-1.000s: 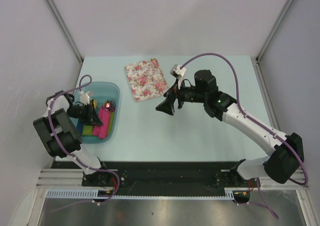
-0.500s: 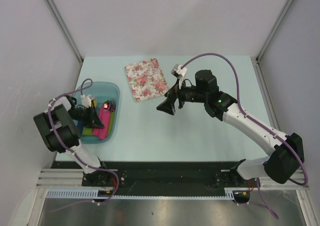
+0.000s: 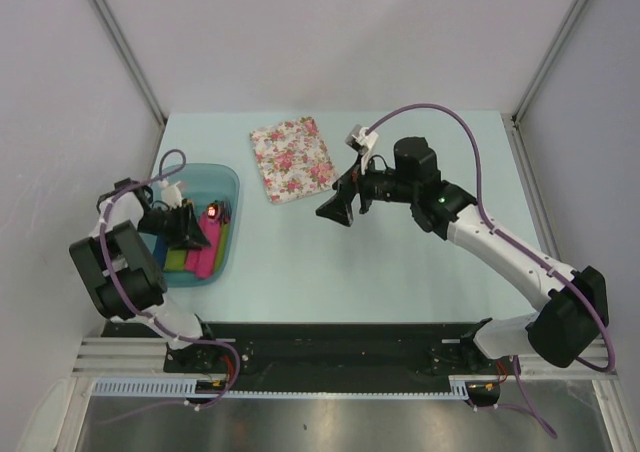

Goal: Place the utensils on the paper napkin and roll it up

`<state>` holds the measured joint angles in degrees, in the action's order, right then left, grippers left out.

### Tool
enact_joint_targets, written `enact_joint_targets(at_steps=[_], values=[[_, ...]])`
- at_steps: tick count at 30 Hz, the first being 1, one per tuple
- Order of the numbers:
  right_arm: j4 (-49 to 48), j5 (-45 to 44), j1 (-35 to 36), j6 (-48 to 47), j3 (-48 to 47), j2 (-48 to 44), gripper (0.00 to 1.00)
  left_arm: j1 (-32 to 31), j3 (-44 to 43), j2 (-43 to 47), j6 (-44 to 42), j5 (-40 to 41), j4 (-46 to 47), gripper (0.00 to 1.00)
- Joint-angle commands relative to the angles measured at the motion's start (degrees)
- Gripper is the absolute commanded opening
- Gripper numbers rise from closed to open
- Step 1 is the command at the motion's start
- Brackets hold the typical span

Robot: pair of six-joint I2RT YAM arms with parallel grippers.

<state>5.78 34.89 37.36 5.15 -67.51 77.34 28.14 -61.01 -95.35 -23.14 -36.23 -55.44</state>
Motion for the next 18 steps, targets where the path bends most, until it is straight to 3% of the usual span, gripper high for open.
enact_joint_targets(at_steps=[1, 6, 10, 11, 13, 18], values=[[-0.4, -1.0, -1.2, -1.4, -3.5, -0.5, 1.00, -3.4, -5.7, 8.2, -1.2, -0.5, -0.8, 0.46], [1.2, -1.8, -4.7, -0.6, -5.9, 0.3, 1.00, -6.8, -13.8, 13.0, 1.1, 0.5, -2.2, 0.65], [2.8, -1.3, -10.7, 1.9, -8.3, 1.4, 1.00, -15.3, -20.9, 13.9, 3.2, 2.1, -4.0, 0.82], [3.3, -1.5, -12.8, 2.0, -8.8, 1.7, 1.00, -17.3, -23.3, 13.9, 3.4, 2.1, -4.5, 0.99], [4.8, -2.5, -14.5, 1.1, -9.7, 1.7, 1.00, -23.8, -24.3, 14.5, 7.7, 8.1, -2.5, 1.00], [7.0, -2.9, -22.7, 1.4, -8.1, 0.1, 1.00, -33.6, -22.9, 16.2, 15.0, 11.3, 2.5, 1.00]])
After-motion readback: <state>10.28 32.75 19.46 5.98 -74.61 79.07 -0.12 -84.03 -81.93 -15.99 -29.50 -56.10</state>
